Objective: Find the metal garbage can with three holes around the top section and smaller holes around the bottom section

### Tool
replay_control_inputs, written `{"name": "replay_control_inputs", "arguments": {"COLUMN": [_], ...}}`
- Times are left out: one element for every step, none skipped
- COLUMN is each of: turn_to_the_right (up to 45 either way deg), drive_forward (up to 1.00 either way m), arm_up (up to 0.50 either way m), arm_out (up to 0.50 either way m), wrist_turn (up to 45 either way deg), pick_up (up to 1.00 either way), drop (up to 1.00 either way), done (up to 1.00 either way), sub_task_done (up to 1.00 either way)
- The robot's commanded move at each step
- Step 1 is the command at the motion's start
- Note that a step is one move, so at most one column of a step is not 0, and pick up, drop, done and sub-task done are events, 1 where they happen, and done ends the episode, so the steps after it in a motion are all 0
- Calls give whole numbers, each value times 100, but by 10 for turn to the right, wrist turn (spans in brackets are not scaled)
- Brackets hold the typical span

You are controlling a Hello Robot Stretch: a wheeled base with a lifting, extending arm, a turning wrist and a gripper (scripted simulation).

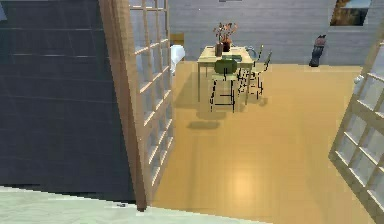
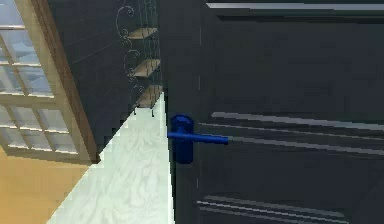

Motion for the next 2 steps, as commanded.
{"name": "replay_control_inputs", "arguments": {"turn_to_the_right": [30, 0], "drive_forward": [0, 45], "arm_up": [0, 0], "arm_out": [0, 0], "wrist_turn": [0, 0], "pick_up": [0, 0], "drop": [0, 0], "done": [0, 0], "sub_task_done": [0, 0]}}
